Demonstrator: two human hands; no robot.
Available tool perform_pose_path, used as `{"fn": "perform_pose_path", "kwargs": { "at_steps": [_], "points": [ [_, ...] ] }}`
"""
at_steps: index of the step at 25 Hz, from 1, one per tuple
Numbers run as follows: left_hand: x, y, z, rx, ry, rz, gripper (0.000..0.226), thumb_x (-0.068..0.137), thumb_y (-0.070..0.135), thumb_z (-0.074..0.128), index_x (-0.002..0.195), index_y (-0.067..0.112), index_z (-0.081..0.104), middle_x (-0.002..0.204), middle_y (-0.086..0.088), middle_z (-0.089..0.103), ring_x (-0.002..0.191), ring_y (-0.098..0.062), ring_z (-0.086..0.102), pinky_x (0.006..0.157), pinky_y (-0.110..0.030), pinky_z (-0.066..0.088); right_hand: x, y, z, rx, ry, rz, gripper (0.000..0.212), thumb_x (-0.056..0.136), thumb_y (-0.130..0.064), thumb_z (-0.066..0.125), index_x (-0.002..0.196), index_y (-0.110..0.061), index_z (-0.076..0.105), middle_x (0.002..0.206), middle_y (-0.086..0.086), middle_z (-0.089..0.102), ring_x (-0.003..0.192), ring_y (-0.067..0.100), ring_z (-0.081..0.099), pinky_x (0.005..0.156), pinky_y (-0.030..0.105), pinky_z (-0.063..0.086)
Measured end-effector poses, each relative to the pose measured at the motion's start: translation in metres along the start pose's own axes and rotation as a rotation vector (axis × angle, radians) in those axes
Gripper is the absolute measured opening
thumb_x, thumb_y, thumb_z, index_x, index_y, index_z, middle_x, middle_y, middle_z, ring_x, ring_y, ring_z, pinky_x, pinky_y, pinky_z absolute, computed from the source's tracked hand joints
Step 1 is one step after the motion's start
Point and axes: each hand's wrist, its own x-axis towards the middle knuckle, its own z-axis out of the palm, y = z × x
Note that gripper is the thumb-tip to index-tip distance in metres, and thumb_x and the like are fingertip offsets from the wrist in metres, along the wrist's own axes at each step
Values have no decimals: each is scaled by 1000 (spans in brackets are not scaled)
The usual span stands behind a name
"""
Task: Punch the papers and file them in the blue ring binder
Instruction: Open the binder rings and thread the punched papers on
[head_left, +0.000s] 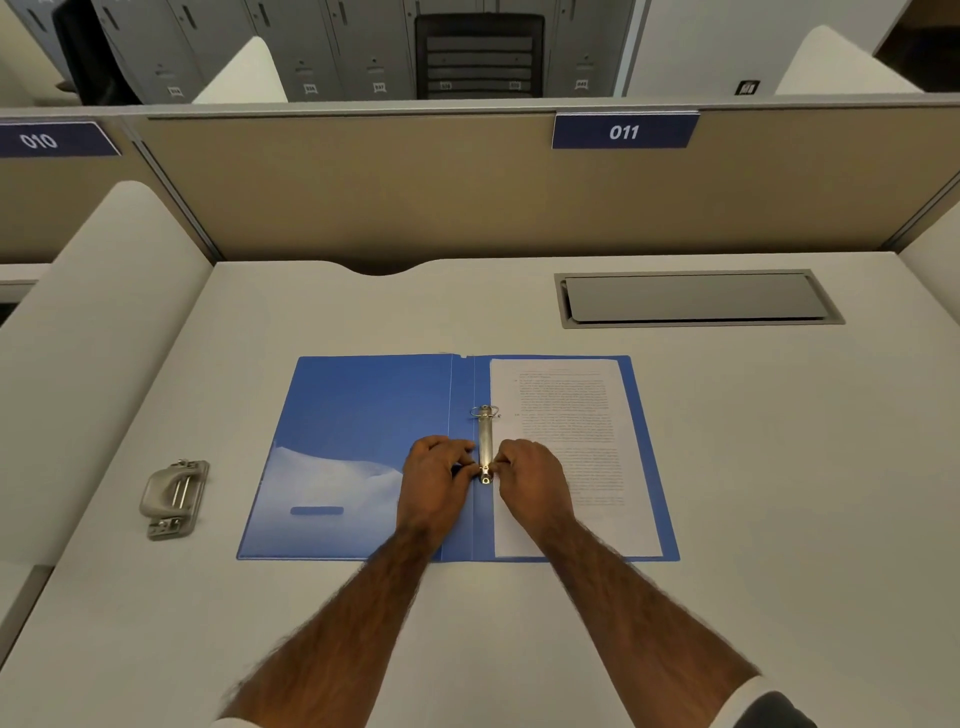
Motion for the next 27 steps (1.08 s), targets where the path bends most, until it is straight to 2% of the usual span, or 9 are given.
{"fn": "perform_pose_path", "kwargs": {
  "at_steps": [2,8,13,17,18,20,22,23,27],
  "points": [
    [-1,-3,3,4,1,-20,27,93,23,64,118,17,69,117,-3,64,113,-20,53,99,-25,36,-1,1,-1,13,16,9,12,92,-6,58,83,-8,66,84,9,68,74,15,51,64,26,34],
    [-1,-5,5,-9,-9,-44,30,93,25,64,123,19,66,119,-2,62,115,-20,53,102,-27,38,1,3,1,11,16,33,9,94,-11,60,91,-8,68,90,9,69,76,13,50,66,25,37],
    [-5,1,2,67,-33,-7,35,92,35,64,124,20,62,128,-2,60,122,-21,52,106,-32,38,0,2,0,-68,-1,16,14,98,-14,54,101,-9,67,99,9,67,92,20,59,74,28,44],
    [-21,-1,3,105,-74,70,73,87,57,61,148,24,36,160,6,24,146,-11,21,116,-33,20,-11,5,-10,4,59,-1,27,94,-29,60,116,-15,64,114,5,61,107,23,56,90,35,47],
    [-27,0,1,133,-6,104,69,88,54,62,146,24,39,160,4,24,145,-12,22,116,-35,21,-19,10,-15,69,101,30,33,92,-34,63,120,-16,63,118,5,61,111,22,55,95,36,46],
    [-39,7,2,270,80,308,48,91,43,62,134,21,53,150,-3,44,139,-21,39,114,-41,34,-43,27,-28,158,252,145,39,90,-36,67,123,-16,61,125,5,61,116,22,55,102,37,45],
    [-54,15,10,419,-20,597,37,93,33,62,128,20,61,138,-3,58,130,-24,52,109,-42,41,-70,52,-43,106,351,336,42,90,-35,68,124,-13,60,126,9,61,117,25,56,101,40,47],
    [-60,15,15,453,-92,655,37,94,32,60,129,20,61,136,-1,60,130,-24,53,108,-39,40,-80,64,-50,46,342,442,44,90,-37,67,125,-12,58,125,11,60,116,27,56,98,41,48],
    [-65,11,26,428,-249,504,41,100,35,46,139,23,53,146,3,52,137,-20,45,114,-34,29,-99,85,-59,-24,206,670,52,88,-48,64,122,-10,53,119,12,54,113,28,52,92,42,50]
  ]
}}
